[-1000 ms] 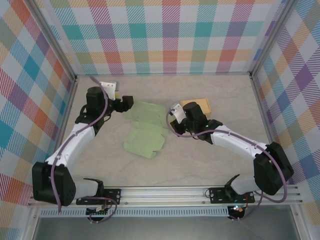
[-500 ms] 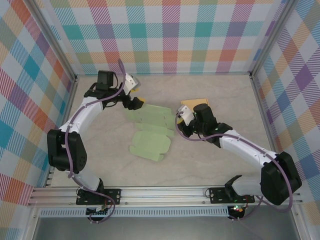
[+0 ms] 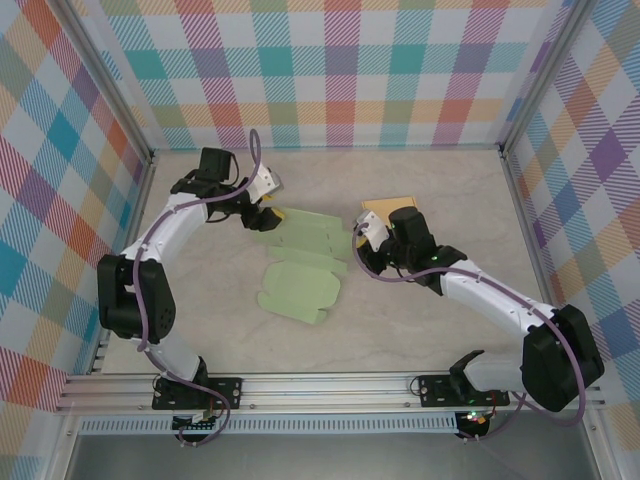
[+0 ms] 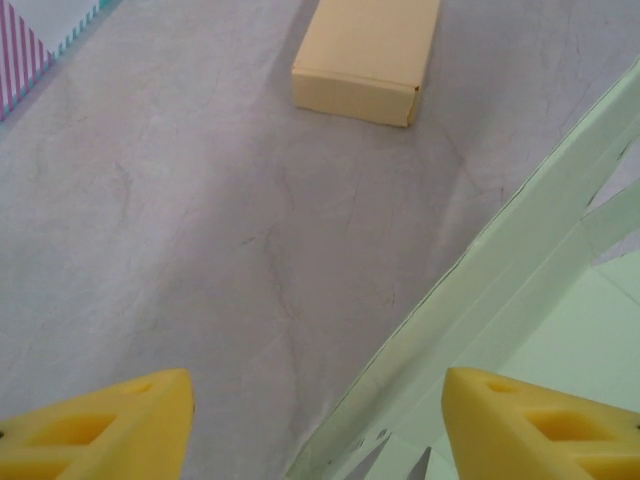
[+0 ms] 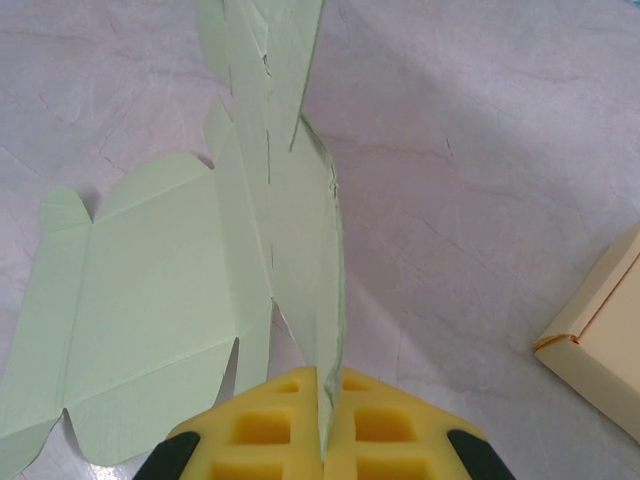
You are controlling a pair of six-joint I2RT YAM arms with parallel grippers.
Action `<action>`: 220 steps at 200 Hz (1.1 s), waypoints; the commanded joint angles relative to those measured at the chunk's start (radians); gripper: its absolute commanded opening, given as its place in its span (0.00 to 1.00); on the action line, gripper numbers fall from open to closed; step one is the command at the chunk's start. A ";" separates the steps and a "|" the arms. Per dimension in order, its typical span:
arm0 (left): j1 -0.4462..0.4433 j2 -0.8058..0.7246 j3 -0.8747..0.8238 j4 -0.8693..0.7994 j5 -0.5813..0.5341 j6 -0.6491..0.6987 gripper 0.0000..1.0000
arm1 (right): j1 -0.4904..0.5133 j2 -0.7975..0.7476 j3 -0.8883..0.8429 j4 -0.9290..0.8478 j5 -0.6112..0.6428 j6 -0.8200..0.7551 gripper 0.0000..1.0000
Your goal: Fold the paper box
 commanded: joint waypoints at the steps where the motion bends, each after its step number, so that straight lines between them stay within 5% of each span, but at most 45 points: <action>1: 0.015 0.028 0.027 -0.065 -0.007 0.041 0.62 | -0.011 -0.028 -0.020 0.029 -0.042 -0.013 0.00; 24: 0.006 0.037 0.038 -0.093 -0.012 0.060 0.53 | -0.024 -0.026 -0.022 0.031 -0.045 -0.008 0.00; 54: -0.011 0.043 0.040 -0.077 -0.040 0.056 0.27 | -0.039 -0.021 -0.028 0.043 -0.052 0.000 0.00; 111: -0.049 0.015 0.034 -0.025 -0.071 -0.025 0.03 | -0.067 -0.003 -0.031 0.048 -0.031 0.031 0.00; 173: -0.235 -0.095 -0.135 0.190 -0.374 -0.189 0.00 | -0.108 0.007 -0.047 0.027 0.046 0.118 0.00; 220: -0.368 -0.226 -0.324 0.416 -0.605 -0.207 0.00 | -0.157 -0.034 -0.014 -0.088 0.078 0.287 0.32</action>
